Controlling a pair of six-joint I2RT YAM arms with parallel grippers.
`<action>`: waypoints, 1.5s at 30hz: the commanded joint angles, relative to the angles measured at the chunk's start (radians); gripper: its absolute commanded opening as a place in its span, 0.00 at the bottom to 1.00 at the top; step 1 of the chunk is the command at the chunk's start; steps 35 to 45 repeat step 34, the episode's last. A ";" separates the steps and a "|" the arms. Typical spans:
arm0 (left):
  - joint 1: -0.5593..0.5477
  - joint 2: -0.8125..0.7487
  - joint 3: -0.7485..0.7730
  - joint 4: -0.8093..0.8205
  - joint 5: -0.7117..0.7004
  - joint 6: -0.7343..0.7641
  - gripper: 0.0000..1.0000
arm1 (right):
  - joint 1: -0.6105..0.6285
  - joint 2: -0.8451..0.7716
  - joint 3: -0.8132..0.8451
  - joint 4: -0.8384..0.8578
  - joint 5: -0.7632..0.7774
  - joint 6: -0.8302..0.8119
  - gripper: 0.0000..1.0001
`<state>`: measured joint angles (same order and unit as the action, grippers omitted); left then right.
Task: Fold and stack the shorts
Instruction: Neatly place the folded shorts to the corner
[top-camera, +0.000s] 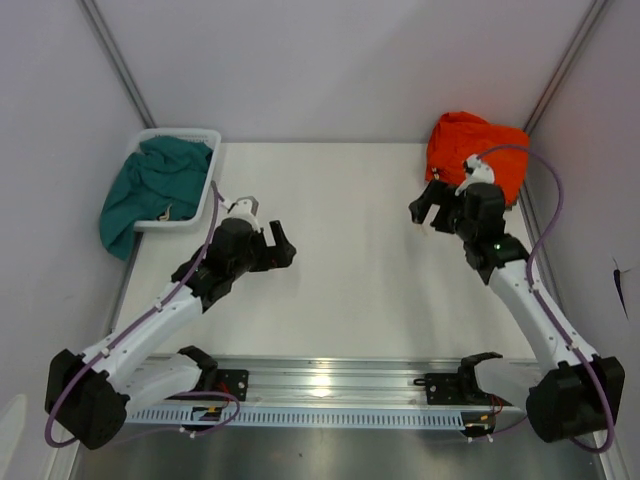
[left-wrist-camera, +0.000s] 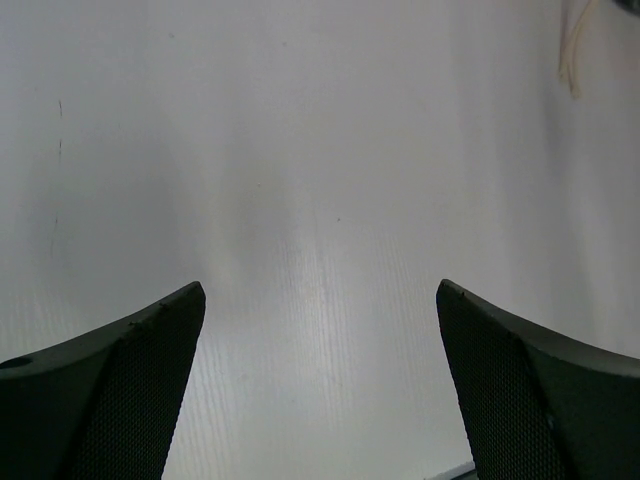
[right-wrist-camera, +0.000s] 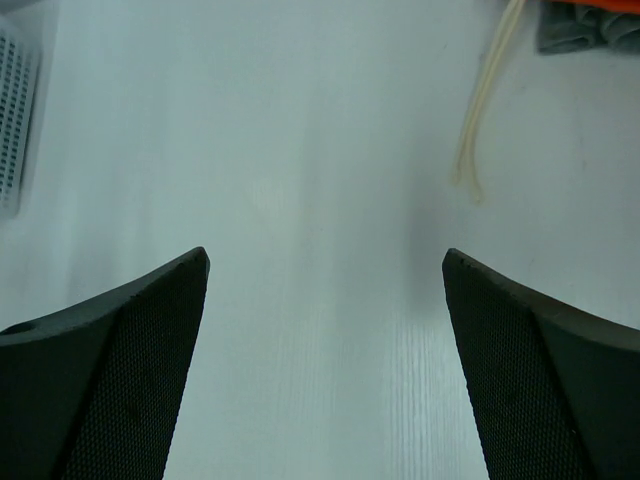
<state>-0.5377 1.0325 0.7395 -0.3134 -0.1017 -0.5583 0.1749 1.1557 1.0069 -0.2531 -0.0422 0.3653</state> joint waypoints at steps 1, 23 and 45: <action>-0.007 -0.074 -0.044 0.043 -0.016 0.018 0.99 | 0.108 -0.126 -0.158 0.166 0.042 0.001 1.00; -0.007 -0.529 -0.451 0.296 -0.116 0.120 0.99 | 0.350 -0.373 -0.679 0.532 0.215 -0.068 0.98; -0.007 -0.486 -0.442 0.307 -0.125 0.115 0.99 | 0.365 -0.357 -0.673 0.534 0.219 -0.068 0.97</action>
